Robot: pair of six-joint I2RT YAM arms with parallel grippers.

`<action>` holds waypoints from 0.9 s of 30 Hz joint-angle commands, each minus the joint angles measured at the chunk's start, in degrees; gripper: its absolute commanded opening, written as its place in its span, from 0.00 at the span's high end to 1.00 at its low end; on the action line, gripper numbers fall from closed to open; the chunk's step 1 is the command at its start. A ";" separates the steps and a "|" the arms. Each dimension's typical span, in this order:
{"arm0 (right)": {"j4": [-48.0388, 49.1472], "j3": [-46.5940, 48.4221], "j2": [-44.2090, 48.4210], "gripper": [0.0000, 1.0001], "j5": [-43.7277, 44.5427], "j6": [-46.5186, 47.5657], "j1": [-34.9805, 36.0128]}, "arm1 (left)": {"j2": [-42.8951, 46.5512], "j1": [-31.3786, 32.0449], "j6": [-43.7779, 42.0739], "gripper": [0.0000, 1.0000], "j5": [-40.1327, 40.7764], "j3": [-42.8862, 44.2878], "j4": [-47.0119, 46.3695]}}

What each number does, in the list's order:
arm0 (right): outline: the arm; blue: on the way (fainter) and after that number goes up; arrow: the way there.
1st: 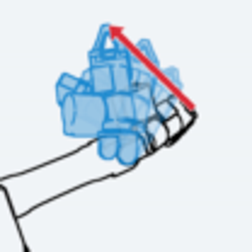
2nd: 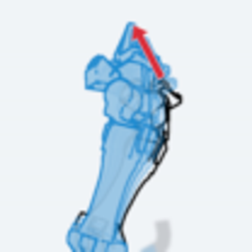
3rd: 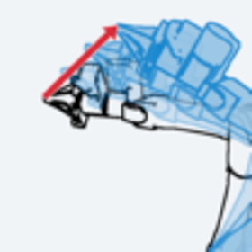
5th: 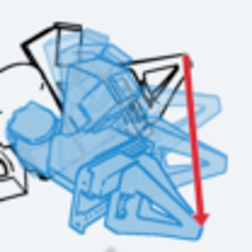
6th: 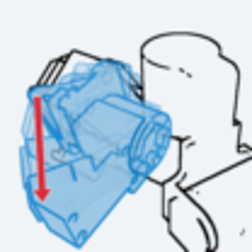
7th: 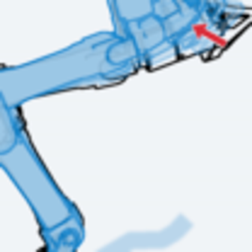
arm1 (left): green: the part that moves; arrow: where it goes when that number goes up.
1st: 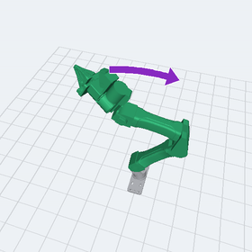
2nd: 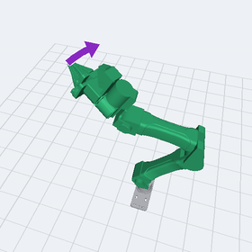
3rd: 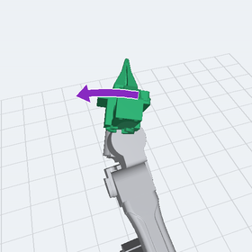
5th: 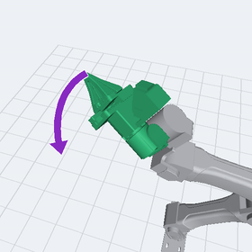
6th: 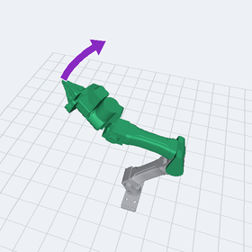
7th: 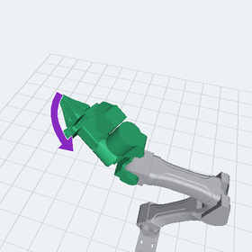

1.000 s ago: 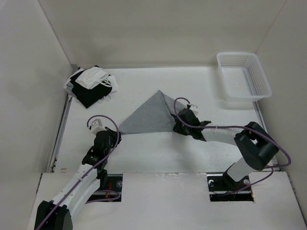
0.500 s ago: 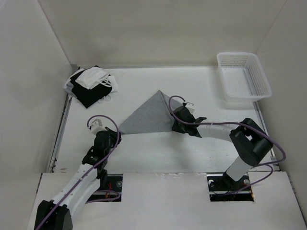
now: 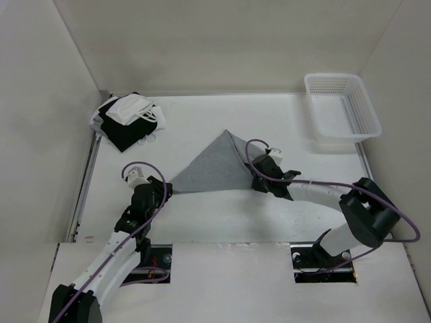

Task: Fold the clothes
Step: Flatten the tank top out

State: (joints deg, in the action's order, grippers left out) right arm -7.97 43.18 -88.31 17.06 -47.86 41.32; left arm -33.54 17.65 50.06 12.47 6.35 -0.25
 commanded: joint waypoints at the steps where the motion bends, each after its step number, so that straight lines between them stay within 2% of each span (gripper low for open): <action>1: -2.23 -3.26 6.91 1.00 2.89 -0.48 0.38 | 0.93 -0.47 -0.49 0.67 -0.78 0.68 -1.16; 6: -1.09 -7.49 10.61 1.00 2.63 -0.75 -0.76 | 1.46 -0.82 0.91 0.60 -0.34 2.26 4.02; 14: 5.32 -9.69 10.18 0.99 -0.36 0.48 -1.02 | -2.67 -3.01 3.80 0.65 -0.34 5.16 12.45; 18: 7.43 -10.66 9.92 0.99 -1.32 1.53 -1.02 | 2.05 -4.60 9.16 0.65 -3.76 6.31 20.10; 22: 9.81 -11.54 9.65 0.99 -2.03 2.50 -0.94 | 9.10 -7.05 17.06 0.60 -6.65 7.27 27.48; 27: 11.92 -12.85 11.23 0.99 -1.94 3.99 -0.76 | 4.11 -11.62 22.97 0.57 -17.19 9.56 32.42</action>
State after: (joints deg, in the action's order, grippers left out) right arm -0.51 30.96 -78.43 15.38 -45.60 40.56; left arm -26.61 7.81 67.13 3.01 13.37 27.57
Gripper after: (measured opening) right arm 0.012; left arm 0.429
